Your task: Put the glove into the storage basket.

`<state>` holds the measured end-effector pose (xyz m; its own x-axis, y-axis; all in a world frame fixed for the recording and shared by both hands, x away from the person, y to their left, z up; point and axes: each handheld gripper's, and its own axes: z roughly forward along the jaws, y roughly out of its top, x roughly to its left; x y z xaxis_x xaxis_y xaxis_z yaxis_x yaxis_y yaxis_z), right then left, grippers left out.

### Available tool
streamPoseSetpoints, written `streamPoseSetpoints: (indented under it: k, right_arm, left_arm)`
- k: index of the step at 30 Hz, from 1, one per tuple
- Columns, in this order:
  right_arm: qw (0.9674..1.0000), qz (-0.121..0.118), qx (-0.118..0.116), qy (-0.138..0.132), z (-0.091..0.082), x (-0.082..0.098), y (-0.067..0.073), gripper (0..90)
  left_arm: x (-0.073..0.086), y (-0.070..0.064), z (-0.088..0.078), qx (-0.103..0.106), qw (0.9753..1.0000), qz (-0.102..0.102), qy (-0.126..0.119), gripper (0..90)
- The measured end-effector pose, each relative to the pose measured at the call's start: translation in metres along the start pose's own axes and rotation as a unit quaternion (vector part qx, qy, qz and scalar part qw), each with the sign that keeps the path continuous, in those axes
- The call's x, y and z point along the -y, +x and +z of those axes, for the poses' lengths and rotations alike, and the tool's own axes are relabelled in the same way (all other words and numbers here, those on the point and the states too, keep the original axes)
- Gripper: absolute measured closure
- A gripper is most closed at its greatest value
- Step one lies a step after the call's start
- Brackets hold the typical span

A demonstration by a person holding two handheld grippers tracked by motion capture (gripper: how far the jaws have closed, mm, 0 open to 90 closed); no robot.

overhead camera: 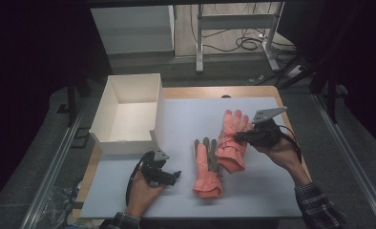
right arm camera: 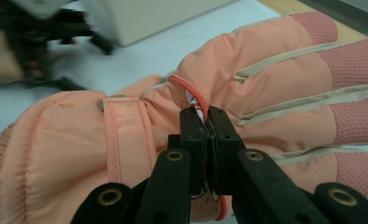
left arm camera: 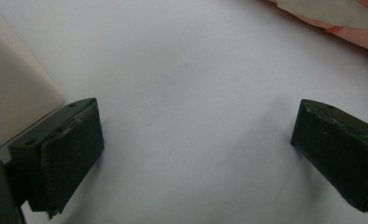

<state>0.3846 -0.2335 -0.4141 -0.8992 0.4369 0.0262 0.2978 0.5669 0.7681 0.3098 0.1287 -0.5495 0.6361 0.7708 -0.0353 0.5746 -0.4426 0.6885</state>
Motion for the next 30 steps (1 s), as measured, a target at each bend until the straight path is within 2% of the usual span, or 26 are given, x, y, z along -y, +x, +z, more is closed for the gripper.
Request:
streamPoseSetpoints:
  k: [1, 5, 6, 8, 9, 13, 14, 16, 18, 23, 24, 26, 28, 30]
  right_arm:
    - [1.0, 0.0, 0.0, 0.0, 0.0, 0.0, 0.0, 86.2]
    - [0.9989, -0.032, -0.033, 0.008, 0.009, -0.007, 0.022, 86.1]
    - [0.9978, -0.046, -0.045, 0.017, 0.016, -0.011, 0.033, 86.1]
    - [0.996, -0.062, -0.059, 0.025, 0.025, -0.015, 0.043, 86.1]
    - [0.996, -0.062, -0.059, 0.025, 0.025, -0.015, 0.043, 86.1]
    - [0.9927, -0.083, -0.078, 0.042, 0.045, -0.02, 0.057, 86.0]
    - [0.9912, -0.088, -0.084, 0.052, 0.056, -0.02, 0.061, 86.0]
    - [0.9908, -0.09, -0.084, 0.056, 0.059, -0.02, 0.062, 85.9]
    - [0.9896, -0.092, -0.08, 0.076, 0.073, -0.015, 0.063, 85.9]
    - [0.99, -0.086, -0.07, 0.087, 0.081, -0.008, 0.06, 86.0]
    - [0.9896, -0.089, -0.061, 0.095, 0.084, -0.005, 0.06, 86.1]
    - [0.9895, -0.09, -0.06, 0.096, 0.085, -0.004, 0.06, 86.1]
    - [0.9903, -0.078, -0.061, 0.097, 0.088, 0.0, 0.06, 86.0]
    - [0.992, -0.065, -0.066, 0.085, 0.087, 0.006, 0.058, 85.4]
  left_arm:
    - [0.0, 0.0, 0.0, 0.0, 1.0, -0.001, 0.0, 2.1]
    - [0.0, 0.0, 0.0, 0.001, 1.0, 0.0, 0.001, 2.1]
    - [0.0, 0.0, 0.0, 0.001, 1.0, -0.002, 0.001, 2.1]
    - [0.0, 0.0, 0.0, 0.002, 1.0, -0.002, 0.0, 2.1]
    - [0.0, 0.0, 0.0, 0.002, 1.0, -0.002, 0.0, 2.1]
    - [0.0, 0.0, 0.0, 0.002, 1.0, -0.002, 0.0, 2.1]
    - [0.0, 0.0, 0.0, 0.001, 1.0, -0.002, -0.001, 2.1]
    - [0.0, 0.0, 0.0, 0.001, 1.0, -0.004, -0.002, 2.2]
    - [0.0, 0.0, 0.0, 0.001, 1.0, -0.003, -0.002, 2.1]
    - [0.0, 0.0, 0.0, 0.001, 1.0, -0.003, -0.001, 2.2]
    - [0.0, 0.0, 0.0, 0.001, 1.0, -0.002, -0.001, 2.1]
    - [0.0, 0.0, 0.0, 0.001, 1.0, -0.001, -0.001, 2.2]
    - [0.0, 0.0, 0.0, 0.001, 1.0, -0.001, -0.001, 2.1]
    - [0.0, 0.0, 0.0, 0.0, 1.0, -0.001, -0.001, 2.2]
